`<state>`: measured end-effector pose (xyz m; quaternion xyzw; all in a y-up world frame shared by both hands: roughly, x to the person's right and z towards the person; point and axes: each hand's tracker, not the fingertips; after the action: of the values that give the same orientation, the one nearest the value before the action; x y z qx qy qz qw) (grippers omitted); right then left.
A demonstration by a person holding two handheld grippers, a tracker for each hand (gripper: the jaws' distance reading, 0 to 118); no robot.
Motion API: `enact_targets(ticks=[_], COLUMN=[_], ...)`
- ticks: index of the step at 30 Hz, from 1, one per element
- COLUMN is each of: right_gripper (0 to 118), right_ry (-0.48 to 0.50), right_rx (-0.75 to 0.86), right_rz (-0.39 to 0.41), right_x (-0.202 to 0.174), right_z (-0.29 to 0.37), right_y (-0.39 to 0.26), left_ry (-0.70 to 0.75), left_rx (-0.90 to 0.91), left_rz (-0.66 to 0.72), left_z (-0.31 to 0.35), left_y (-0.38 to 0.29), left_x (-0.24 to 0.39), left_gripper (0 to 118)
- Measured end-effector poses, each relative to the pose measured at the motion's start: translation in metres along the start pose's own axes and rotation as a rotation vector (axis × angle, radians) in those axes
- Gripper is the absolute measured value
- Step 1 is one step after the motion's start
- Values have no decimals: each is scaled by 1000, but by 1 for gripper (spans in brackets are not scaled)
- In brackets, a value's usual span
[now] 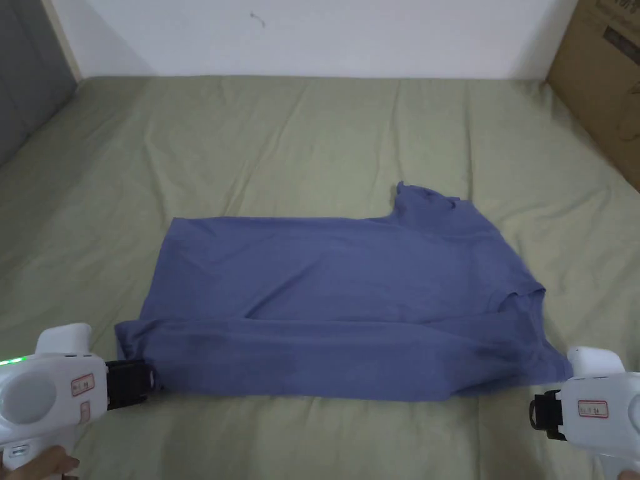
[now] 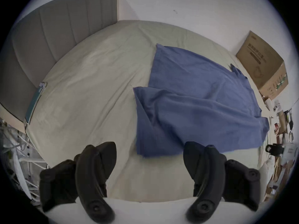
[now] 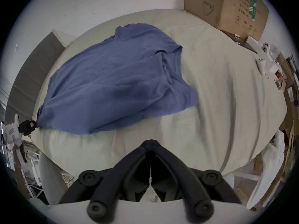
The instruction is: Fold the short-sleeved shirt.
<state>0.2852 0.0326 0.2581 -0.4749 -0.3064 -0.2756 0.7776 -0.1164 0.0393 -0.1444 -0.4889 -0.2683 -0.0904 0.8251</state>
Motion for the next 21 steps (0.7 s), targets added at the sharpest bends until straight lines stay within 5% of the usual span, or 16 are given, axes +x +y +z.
enact_targets(ticks=[6,7,9,10,12,13,18,21], right_gripper=[0,0,2,24,71,76,76,63], right_ry=[-39,-44,-51,-55,-64,-71,-120,-91], right_rx=[-5,-4,-1,11,17,25,63,11], right_rz=[-22,-28,-37,-47,-48,-46,-58,-84], right_x=[14,16,19,22,25,25,34,39], right_z=[4,4,5,5,2,1,-26,-63], right_y=[-2,-1,0,4,16,22,68,82], left_ry=[35,39,92,66,11,22,66,68], left_rx=[-77,-63,5,23,-34,-27,-37,-38], left_rz=[11,-7,10,34,108,87,-12,-17], left_z=[-45,-40,-34,-31,-33,-33,-26,-25], left_y=[-2,-2,-2,-2,4,5,8,8], left_x=[-4,-2,-3,-6,-10,-8,7,9], left_gripper=[80,71,35,14,11,11,11,11])
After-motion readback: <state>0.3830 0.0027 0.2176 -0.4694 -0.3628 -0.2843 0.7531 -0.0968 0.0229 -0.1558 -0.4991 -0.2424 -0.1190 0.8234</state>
